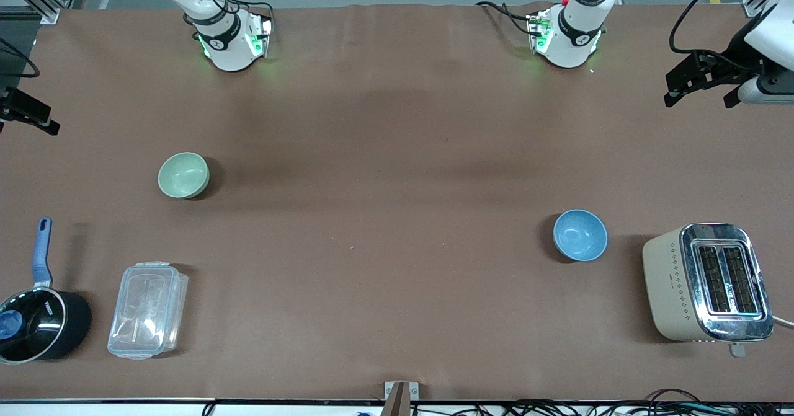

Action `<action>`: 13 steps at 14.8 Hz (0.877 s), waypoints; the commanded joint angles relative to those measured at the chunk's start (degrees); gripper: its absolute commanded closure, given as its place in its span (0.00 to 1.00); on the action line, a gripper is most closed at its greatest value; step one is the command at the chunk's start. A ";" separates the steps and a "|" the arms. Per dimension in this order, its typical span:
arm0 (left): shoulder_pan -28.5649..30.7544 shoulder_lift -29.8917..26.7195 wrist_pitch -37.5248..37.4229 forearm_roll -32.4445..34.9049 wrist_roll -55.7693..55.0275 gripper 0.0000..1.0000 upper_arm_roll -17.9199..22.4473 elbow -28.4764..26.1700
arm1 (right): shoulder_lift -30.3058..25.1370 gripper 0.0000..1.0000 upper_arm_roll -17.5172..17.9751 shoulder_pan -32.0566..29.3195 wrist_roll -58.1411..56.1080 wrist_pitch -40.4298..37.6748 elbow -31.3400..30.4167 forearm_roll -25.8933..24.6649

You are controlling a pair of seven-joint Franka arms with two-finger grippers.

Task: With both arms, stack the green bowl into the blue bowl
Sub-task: 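Reach the left gripper to the blue bowl while the right gripper reaches the green bowl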

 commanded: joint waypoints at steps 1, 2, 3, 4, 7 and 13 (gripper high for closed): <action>-0.10 1.80 -1.22 0.11 -0.32 0.00 0.00 2.01 | 0.34 0.00 -0.11 -0.07 -0.67 -0.26 0.57 1.14; -0.10 1.90 -1.31 0.11 -0.32 0.00 0.09 2.10 | 0.25 0.00 -0.11 -0.07 -0.67 -0.26 0.57 1.14; -0.10 2.85 -1.22 0.19 -0.50 0.00 0.09 2.19 | 0.34 0.00 -0.11 -0.07 -0.67 -0.26 0.57 1.05; -0.28 4.43 -1.22 0.98 -0.50 0.00 0.00 2.36 | 0.34 0.00 -0.11 -0.07 -0.58 -0.26 0.48 1.14; 0.07 9.96 1.40 0.99 0.47 0.00 0.00 1.84 | 0.25 0.00 -0.11 0.02 -0.67 -0.26 0.48 1.14; 0.16 13.41 29.92 3.09 -0.94 0.00 0.09 -16.76 | 0.87 0.00 -0.11 -0.24 -0.67 -0.09 0.04 1.14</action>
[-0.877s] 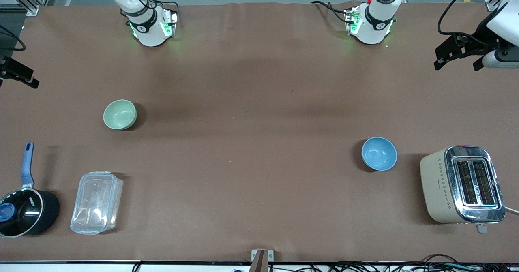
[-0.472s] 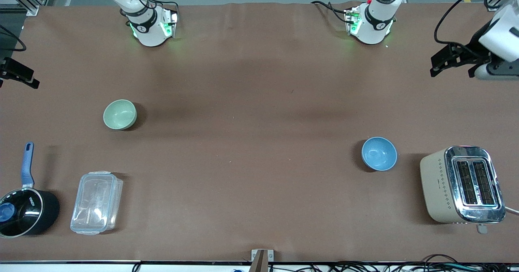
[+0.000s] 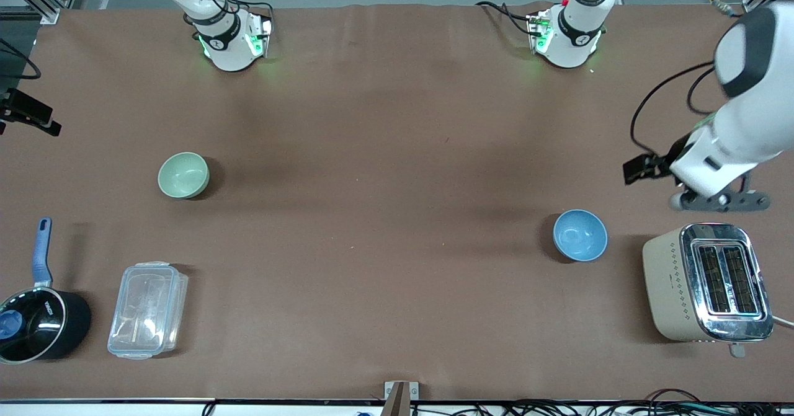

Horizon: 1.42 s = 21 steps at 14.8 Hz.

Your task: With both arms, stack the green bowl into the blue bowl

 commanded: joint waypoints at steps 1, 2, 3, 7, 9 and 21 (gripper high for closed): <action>0.99 -0.31 13.46 1.47 -0.64 0.00 0.08 -10.61 | 0.88 0.00 -0.11 -0.42 -0.66 -0.05 -0.23 1.03; 1.79 1.18 17.42 2.16 -0.64 0.00 0.00 -12.12 | 0.97 0.00 -0.20 -0.59 -0.66 0.12 -0.49 1.03; 2.49 2.85 20.77 3.04 -0.56 0.00 0.00 -13.35 | 1.14 0.00 -0.20 -0.59 -0.75 0.56 -1.28 0.94; 2.67 8.56 29.05 4.02 -1.08 0.00 0.00 -15.82 | 1.15 0.00 -0.38 -2.87 -1.10 5.82 -7.68 0.94; 3.99 10.94 31.60 4.02 -1.43 0.01 0.00 -15.82 | 1.15 0.00 -0.38 -4.80 -1.27 9.86 -12.60 0.94; 6.01 18.69 38.91 4.11 -1.43 0.84 -0.35 -15.12 | 12.47 0.00 -0.38 -6.31 -4.00 34.13 -28.27 1.03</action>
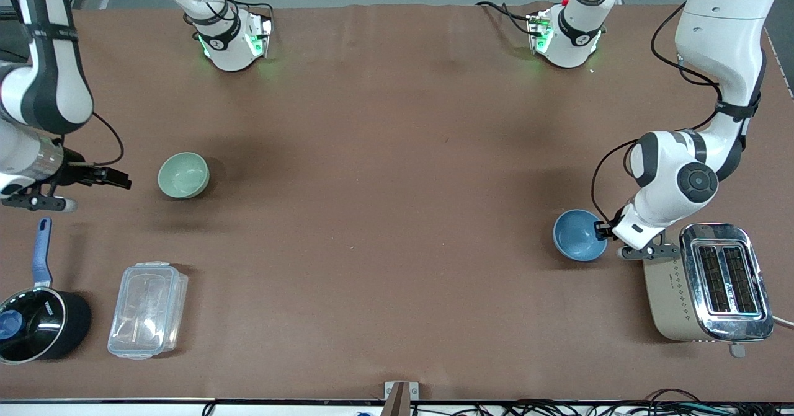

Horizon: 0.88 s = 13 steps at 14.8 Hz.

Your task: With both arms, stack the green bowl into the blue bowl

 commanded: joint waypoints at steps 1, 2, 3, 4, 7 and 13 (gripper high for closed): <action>0.01 0.32 0.39 1.32 -1.06 0.92 -0.54 0.52 | 3.59 0.00 0.33 -0.33 -0.78 2.31 -0.22 0.93; -0.17 0.41 0.39 1.23 -1.14 0.98 -0.63 0.52 | 4.65 0.00 0.33 -0.33 -0.78 2.84 -0.40 0.93; -0.34 0.24 0.21 1.23 -1.15 0.99 -0.80 0.61 | 5.62 0.00 0.42 -0.33 -0.78 3.10 -0.75 0.93; -0.43 -0.03 0.04 1.23 -0.97 1.00 -1.33 0.61 | 6.32 0.01 0.42 -0.33 -0.78 3.63 -1.36 0.93; -0.34 -2.66 -2.23 0.70 -3.93 1.00 -6.06 0.70 | 7.64 0.01 0.42 -0.33 -0.78 6.08 -3.73 1.02; -1.30 -4.43 -9.19 1.14 -28.96 1.00 -22.14 3.50 | 9.76 0.09 0.51 -0.51 -0.78 7.67 -6.20 1.02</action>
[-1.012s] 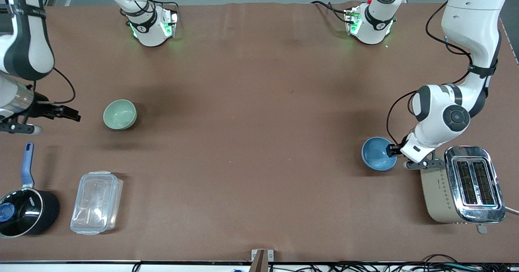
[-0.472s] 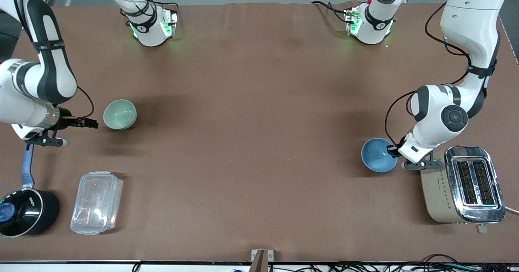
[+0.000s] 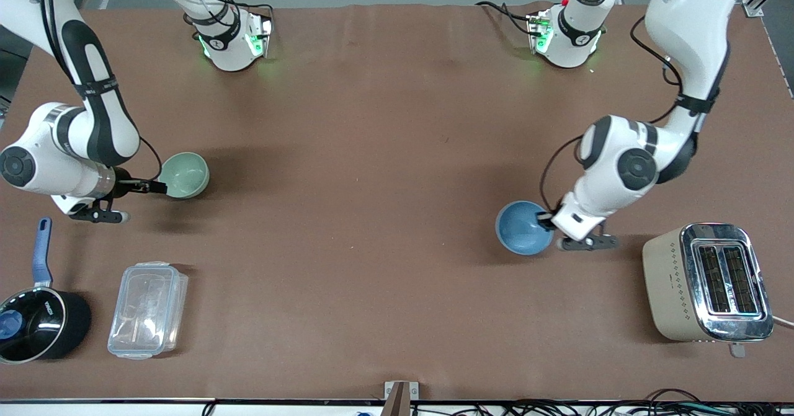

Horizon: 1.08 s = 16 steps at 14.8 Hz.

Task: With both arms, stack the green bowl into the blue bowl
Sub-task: 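Slide the blue bowl toward the table middle with the left gripper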

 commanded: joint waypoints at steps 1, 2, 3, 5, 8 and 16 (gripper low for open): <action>-3.21 0.01 -2.06 1.31 -12.29 1.00 -4.68 2.39 | -0.04 0.13 0.42 -0.50 -0.78 0.88 -1.62 1.02; -5.94 0.27 -2.06 1.31 -14.95 1.00 -4.60 3.27 | 0.14 0.17 0.42 -0.50 -0.78 0.88 -1.71 1.02; -9.27 1.41 -2.06 1.31 -18.89 1.00 -4.52 5.11 | 0.31 0.20 0.50 -0.50 -0.78 0.97 -1.88 1.02; -13.94 3.78 -2.06 1.49 -25.32 1.00 -4.43 8.54 | 0.49 0.25 0.51 -0.50 -0.78 3.23 -3.72 1.11; -19.92 8.43 -2.06 5.08 -33.66 1.00 -4.34 14.07 | 0.40 0.32 0.51 -0.42 -0.78 6.77 -6.36 1.11; -30.04 19.00 -1.97 15.29 -47.23 0.98 -2.41 22.62 | -0.56 0.96 0.59 0.02 -0.60 5.10 -5.58 1.02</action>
